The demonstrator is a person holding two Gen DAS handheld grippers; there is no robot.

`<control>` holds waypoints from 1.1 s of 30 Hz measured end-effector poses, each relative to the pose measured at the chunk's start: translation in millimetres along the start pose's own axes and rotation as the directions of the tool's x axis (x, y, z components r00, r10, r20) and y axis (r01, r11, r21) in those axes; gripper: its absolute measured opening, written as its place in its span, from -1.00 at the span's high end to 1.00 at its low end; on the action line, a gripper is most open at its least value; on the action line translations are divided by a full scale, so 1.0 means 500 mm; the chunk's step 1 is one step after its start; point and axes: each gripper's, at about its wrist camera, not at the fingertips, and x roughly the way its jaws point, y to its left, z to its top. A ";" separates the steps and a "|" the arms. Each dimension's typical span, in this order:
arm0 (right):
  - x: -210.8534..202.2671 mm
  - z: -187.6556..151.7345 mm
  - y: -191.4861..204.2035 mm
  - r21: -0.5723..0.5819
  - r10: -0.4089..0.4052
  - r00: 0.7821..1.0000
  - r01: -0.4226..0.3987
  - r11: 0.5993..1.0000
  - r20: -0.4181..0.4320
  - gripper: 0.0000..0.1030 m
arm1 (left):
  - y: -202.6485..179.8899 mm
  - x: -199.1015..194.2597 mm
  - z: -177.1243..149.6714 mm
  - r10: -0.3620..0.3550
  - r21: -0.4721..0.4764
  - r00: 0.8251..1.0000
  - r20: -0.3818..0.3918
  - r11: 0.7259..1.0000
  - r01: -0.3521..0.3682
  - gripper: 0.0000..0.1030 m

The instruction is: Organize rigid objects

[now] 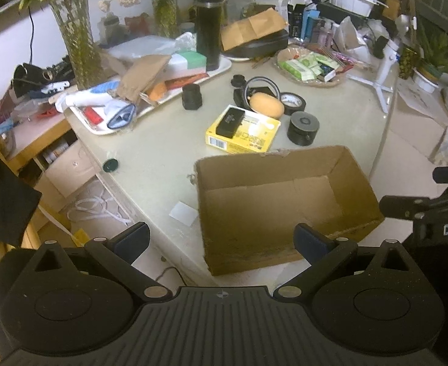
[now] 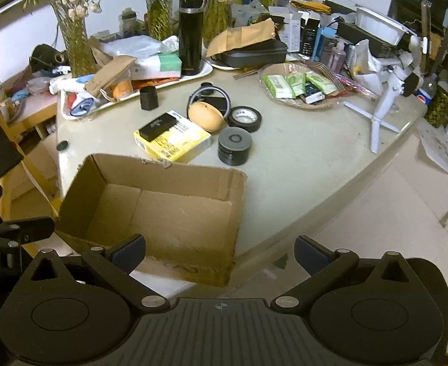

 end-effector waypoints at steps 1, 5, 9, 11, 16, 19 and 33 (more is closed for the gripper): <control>0.001 0.003 0.000 0.001 0.005 1.000 -0.005 1.000 0.005 -1.00 | 0.000 -0.001 -0.001 0.012 0.005 1.000 0.007 1.000 -0.012 -1.00; 0.006 0.015 0.001 -0.007 0.038 0.999 -0.038 0.999 0.023 -1.00 | 0.004 -0.008 -0.004 0.061 0.025 0.997 0.042 0.998 -0.062 -1.00; 0.020 0.024 -0.004 0.003 0.086 0.996 -0.086 0.996 0.031 -1.00 | 0.004 -0.011 -0.005 0.097 0.047 0.992 0.085 0.994 -0.101 -1.00; 0.028 0.027 -0.006 0.011 0.102 0.994 -0.102 0.995 0.034 -1.00 | 0.007 -0.015 -0.006 0.112 0.048 0.985 0.128 0.992 -0.119 -1.00; 0.045 0.033 -0.007 0.013 0.128 0.991 -0.128 0.992 0.039 -1.00 | 0.024 -0.004 0.003 0.127 0.024 0.983 0.133 0.991 -0.131 -1.00; 0.046 0.035 -0.012 0.000 0.145 0.989 -0.145 0.989 0.041 -1.00 | 0.032 0.004 0.008 0.087 0.021 0.991 0.105 0.996 -0.090 -1.00; 0.080 0.039 -0.039 -0.020 0.178 0.983 -0.179 0.984 -0.032 -1.00 | 0.031 0.063 0.033 -0.037 0.026 0.998 0.043 0.999 0.036 -1.00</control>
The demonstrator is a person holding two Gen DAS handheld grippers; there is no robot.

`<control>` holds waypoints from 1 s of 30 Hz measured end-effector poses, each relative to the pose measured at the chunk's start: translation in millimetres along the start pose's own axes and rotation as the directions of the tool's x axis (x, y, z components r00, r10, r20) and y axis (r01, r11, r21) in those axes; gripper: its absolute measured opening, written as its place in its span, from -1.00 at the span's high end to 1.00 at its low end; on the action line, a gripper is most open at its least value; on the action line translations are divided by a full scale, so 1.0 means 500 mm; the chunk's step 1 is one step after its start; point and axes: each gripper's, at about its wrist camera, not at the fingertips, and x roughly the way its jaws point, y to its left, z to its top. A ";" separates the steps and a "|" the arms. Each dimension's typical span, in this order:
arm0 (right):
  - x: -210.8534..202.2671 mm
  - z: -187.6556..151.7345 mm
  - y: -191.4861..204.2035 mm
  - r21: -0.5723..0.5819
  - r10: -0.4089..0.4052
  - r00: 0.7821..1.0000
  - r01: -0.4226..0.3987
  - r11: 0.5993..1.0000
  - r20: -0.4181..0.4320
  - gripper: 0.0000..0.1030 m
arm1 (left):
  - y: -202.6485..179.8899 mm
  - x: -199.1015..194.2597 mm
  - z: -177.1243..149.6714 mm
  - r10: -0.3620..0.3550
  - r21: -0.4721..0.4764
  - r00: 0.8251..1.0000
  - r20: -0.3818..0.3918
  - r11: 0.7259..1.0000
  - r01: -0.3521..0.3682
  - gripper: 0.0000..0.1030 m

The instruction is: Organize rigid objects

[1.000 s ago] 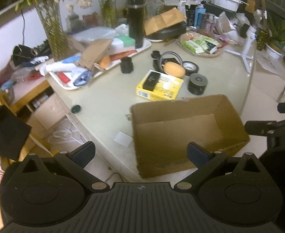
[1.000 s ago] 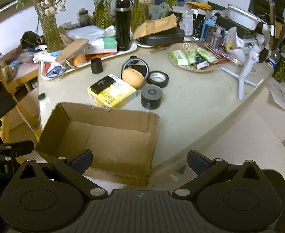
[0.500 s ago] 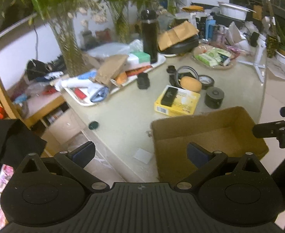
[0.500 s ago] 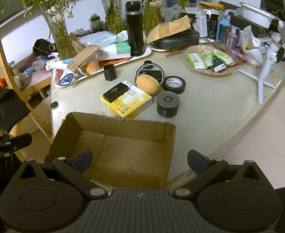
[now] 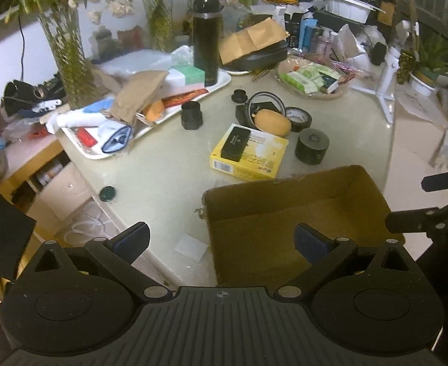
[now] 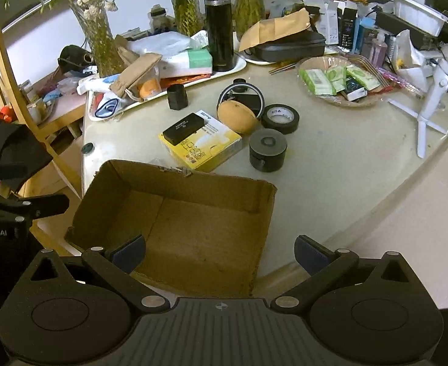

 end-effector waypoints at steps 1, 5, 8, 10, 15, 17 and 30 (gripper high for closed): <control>0.003 0.002 -0.003 -0.001 0.000 1.000 0.000 1.000 -0.002 -1.00 | 0.003 0.002 0.003 -0.011 -0.009 1.000 0.001 1.000 0.011 -1.00; 0.019 0.008 -0.022 0.018 0.003 1.000 -0.003 1.000 -0.027 -1.00 | 0.011 0.010 0.014 -0.070 -0.040 0.998 0.009 0.997 0.070 -1.00; 0.029 0.015 -0.042 0.044 0.011 1.000 -0.010 0.999 -0.012 -1.00 | 0.010 0.026 0.025 -0.047 -0.027 0.999 0.002 0.999 0.047 -1.00; 0.039 0.020 -0.053 0.051 0.017 1.000 -0.017 0.999 0.006 -1.00 | 0.010 0.037 0.035 -0.016 -0.012 1.000 0.009 1.000 0.016 -1.00; 0.075 0.033 -0.078 0.073 0.010 0.998 -0.014 0.997 0.054 -1.00 | 0.020 0.063 0.060 0.020 0.005 1.000 0.024 1.000 -0.020 -1.00; 0.089 0.039 -0.087 0.091 0.013 0.998 -0.019 0.996 0.062 -1.00 | 0.025 0.076 0.073 0.017 0.003 1.000 0.018 1.000 -0.018 -1.00; 0.145 0.095 -0.105 0.066 0.029 0.995 -0.036 0.997 0.091 -1.00 | 0.060 0.166 0.118 -0.002 -0.029 0.999 0.036 1.000 0.004 -1.00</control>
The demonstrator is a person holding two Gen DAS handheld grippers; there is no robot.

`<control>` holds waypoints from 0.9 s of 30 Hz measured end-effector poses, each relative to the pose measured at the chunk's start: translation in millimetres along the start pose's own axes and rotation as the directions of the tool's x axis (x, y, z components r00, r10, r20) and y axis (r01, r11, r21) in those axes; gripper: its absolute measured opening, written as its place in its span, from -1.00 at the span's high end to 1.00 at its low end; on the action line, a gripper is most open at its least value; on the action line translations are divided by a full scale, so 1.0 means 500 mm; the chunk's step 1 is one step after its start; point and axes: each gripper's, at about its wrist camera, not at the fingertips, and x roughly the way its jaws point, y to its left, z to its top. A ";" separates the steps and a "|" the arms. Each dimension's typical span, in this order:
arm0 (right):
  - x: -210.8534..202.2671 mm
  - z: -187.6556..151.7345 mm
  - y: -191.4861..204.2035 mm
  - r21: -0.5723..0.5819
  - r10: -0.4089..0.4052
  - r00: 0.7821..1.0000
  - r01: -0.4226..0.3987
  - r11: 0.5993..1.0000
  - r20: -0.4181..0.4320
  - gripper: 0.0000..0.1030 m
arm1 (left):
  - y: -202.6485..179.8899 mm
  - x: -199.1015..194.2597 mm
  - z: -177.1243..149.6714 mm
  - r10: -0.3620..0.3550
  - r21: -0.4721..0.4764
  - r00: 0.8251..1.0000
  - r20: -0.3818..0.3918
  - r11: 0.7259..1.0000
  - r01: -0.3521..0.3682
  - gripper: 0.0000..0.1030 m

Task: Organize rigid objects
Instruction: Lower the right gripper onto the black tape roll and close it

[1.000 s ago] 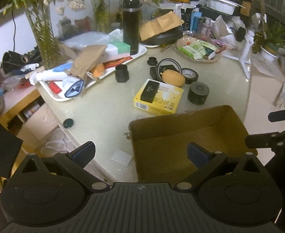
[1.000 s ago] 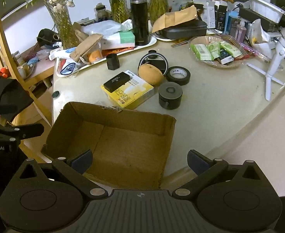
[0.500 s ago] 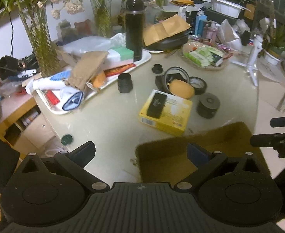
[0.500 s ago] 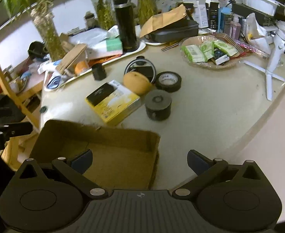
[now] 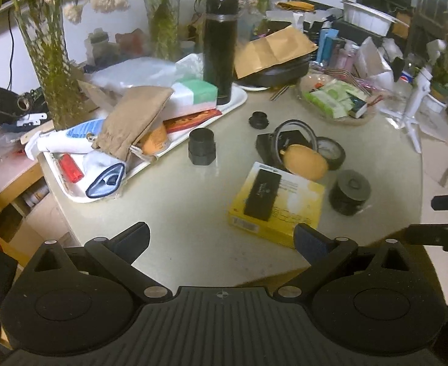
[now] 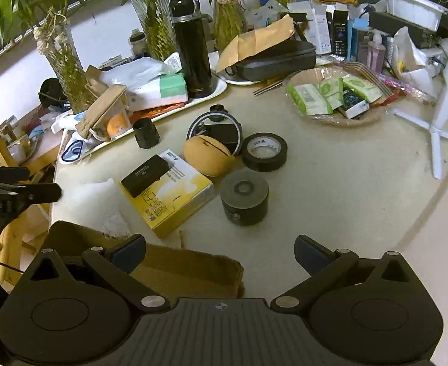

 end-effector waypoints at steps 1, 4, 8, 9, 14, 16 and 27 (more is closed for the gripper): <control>0.005 0.002 -0.001 -0.001 -0.002 1.000 0.002 1.000 -0.003 -1.00 | 0.006 0.005 -0.002 -0.007 -0.014 1.000 -0.003 1.000 0.007 -1.00; 0.018 0.008 -0.005 -0.003 0.003 1.000 -0.003 1.000 -0.003 -1.00 | 0.022 0.011 -0.007 -0.042 -0.050 0.999 -0.004 0.998 0.041 -1.00; 0.039 0.024 -0.011 -0.019 0.001 1.000 -0.001 1.000 0.000 -1.00 | 0.032 0.013 -0.005 -0.059 -0.089 0.998 0.005 0.994 0.060 -1.00; 0.045 0.028 -0.011 -0.027 -0.003 1.000 0.003 1.000 0.000 -1.00 | 0.033 0.013 -0.004 -0.066 -0.099 0.998 0.007 0.993 0.066 -1.00; 0.085 0.049 -0.010 -0.094 -0.011 1.000 0.011 0.995 0.001 -1.00 | 0.031 0.022 0.001 -0.096 -0.120 0.995 0.001 0.988 0.096 -1.00; 0.103 0.056 -0.011 -0.121 -0.018 1.000 0.018 0.992 -0.002 -0.99 | 0.027 0.024 0.001 -0.088 -0.110 0.996 -0.001 0.990 0.087 -1.00; 0.184 0.085 -0.042 -0.110 -0.041 0.998 0.036 0.993 -0.049 -0.72 | 0.024 0.027 0.006 -0.083 -0.128 0.996 0.015 0.988 0.084 -1.00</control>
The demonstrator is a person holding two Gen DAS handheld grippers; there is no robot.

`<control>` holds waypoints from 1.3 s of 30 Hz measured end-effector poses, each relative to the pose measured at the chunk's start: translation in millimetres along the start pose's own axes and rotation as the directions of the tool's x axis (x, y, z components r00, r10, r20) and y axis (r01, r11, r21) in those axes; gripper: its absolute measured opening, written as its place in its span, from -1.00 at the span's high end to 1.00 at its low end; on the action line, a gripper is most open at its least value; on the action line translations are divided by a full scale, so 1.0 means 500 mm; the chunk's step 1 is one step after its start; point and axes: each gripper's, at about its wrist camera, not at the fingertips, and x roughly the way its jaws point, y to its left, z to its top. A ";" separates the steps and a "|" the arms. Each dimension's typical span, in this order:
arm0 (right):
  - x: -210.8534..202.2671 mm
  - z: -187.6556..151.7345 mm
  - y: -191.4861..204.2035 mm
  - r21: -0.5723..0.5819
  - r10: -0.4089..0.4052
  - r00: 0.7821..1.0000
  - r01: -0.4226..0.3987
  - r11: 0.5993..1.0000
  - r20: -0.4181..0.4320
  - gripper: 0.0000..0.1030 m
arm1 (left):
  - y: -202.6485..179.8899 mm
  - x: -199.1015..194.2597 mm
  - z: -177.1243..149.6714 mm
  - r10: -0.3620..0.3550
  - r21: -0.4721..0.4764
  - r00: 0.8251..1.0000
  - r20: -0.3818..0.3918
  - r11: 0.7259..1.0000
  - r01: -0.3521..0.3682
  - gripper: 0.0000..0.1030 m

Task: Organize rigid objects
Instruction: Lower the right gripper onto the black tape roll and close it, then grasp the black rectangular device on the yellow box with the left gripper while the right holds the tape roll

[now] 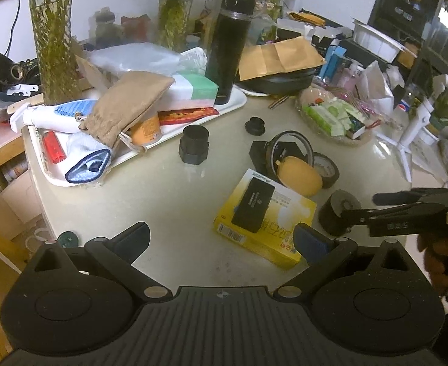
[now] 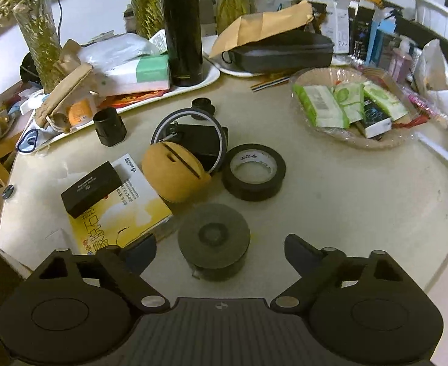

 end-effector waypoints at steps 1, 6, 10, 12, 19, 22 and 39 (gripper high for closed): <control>0.005 0.001 0.000 -0.002 0.002 1.000 -0.002 1.000 -0.002 -0.67 | -0.002 -0.001 0.000 -0.003 0.003 1.000 0.003 1.000 0.003 -1.00; 0.035 0.006 0.011 -0.052 -0.016 1.000 0.015 0.999 -0.020 -0.55 | -0.015 0.004 0.000 0.003 0.036 1.000 0.000 0.999 -0.003 -1.00; 0.063 0.007 0.005 -0.034 -0.003 0.999 0.002 0.999 -0.054 -0.35 | -0.019 0.006 0.000 -0.002 0.043 1.000 0.002 0.999 0.002 -1.00; 0.074 0.009 0.003 -0.021 0.007 0.998 -0.009 1.000 -0.066 -0.29 | -0.021 0.006 0.001 -0.003 0.049 1.000 0.005 0.999 0.003 -1.00; 0.082 0.011 0.017 -0.035 -0.016 0.996 0.014 0.999 -0.083 -0.19 | -0.033 0.002 -0.001 0.049 0.113 0.998 0.030 0.992 -0.052 -1.00; 0.077 0.011 0.013 -0.022 -0.042 0.996 0.040 0.999 -0.082 -0.19 | -0.030 0.000 -0.001 0.043 0.118 0.999 0.031 0.992 -0.046 -1.00; -0.066 0.005 -0.013 0.046 -0.043 0.999 0.043 0.998 0.009 -0.19 | -0.070 -0.001 0.016 -0.009 0.268 0.997 0.079 0.963 -0.013 -1.00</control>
